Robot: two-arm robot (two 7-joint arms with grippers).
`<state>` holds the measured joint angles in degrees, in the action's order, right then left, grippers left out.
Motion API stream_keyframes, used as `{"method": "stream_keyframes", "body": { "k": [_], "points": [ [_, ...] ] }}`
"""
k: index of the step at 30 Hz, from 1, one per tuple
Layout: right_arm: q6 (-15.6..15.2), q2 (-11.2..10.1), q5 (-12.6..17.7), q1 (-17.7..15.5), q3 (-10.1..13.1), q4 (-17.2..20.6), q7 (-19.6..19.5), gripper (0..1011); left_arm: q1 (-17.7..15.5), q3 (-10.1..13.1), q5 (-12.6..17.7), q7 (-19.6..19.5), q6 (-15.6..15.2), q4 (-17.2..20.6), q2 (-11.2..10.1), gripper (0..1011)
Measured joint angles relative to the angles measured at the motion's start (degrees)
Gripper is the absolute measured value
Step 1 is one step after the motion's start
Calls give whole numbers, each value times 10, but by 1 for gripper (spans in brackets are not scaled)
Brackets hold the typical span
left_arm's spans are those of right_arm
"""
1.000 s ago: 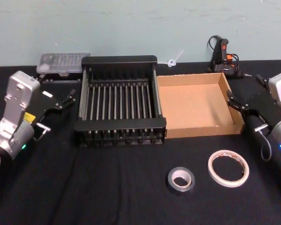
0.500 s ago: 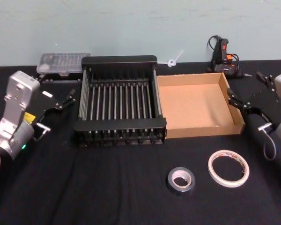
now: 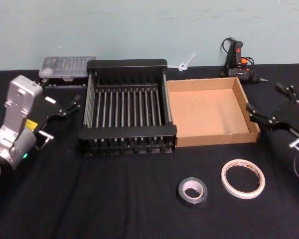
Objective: Pick up the white tape and place it into the black box , Pick up the silver tape and place it into the brown box.
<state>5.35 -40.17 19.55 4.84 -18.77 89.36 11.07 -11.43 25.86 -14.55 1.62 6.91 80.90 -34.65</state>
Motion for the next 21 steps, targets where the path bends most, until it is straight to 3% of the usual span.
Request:
{"method": "stream_keyframes", "body": {
  "k": [9, 21],
  "points": [
    [-33, -28, 43, -50, 29, 52, 45, 1002, 0, 0, 0, 0, 0, 0, 0, 1001],
    [-94, -36, 102, -99, 62, 81, 81, 1002, 0, 0, 0, 0, 0, 0, 0, 1001]
  ]
}}
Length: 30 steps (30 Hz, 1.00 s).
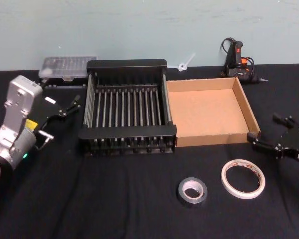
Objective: Pick up the white tape and place it into the black box , Pick up the silver tape and place it into the brown box.
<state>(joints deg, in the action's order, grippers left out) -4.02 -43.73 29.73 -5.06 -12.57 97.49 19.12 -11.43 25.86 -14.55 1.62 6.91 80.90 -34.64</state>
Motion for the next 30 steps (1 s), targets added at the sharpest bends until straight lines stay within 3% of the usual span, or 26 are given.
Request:
{"method": "stream_keyframes", "body": {
  "k": [16, 30],
  "points": [
    [-75, 4, 14, -24, 12, 4, 26, 1002, 0, 0, 0, 0, 0, 0, 0, 1001],
    [-116, 7, 5, -16, -4, -9, 38, 1003, 0, 0, 0, 0, 0, 0, 0, 1001]
  ]
}}
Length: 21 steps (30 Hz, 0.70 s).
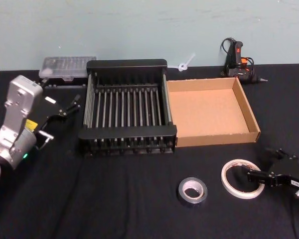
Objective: Pick up the white tape and place it into the black box , Pick up the silver tape and place it into the brown box.
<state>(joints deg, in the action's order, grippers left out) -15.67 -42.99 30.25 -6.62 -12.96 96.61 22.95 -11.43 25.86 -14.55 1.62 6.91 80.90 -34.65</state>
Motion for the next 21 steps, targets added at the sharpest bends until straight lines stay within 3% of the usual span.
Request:
{"method": "stream_keyframes", "body": {
  "k": [21],
  "points": [
    [-14, 17, -19, 25, -21, -29, 2, 1003, 0, 0, 0, 0, 0, 0, 0, 1002]
  ]
}}
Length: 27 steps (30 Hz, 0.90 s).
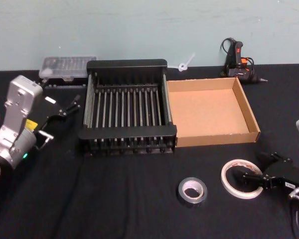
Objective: Pick up the white tape and place it into the black box , Pick up the silver tape and place it into the brown box.
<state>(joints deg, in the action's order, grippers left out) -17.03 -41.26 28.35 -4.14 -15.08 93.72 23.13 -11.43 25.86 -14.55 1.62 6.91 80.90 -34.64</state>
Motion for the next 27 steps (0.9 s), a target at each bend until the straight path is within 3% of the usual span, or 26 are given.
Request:
{"method": "stream_keyframes", "body": {
  "k": [27],
  "points": [
    [-10, 9, -15, 10, -5, -11, -3, 1002, 0, 0, 0, 0, 0, 0, 0, 1001]
  ]
}}
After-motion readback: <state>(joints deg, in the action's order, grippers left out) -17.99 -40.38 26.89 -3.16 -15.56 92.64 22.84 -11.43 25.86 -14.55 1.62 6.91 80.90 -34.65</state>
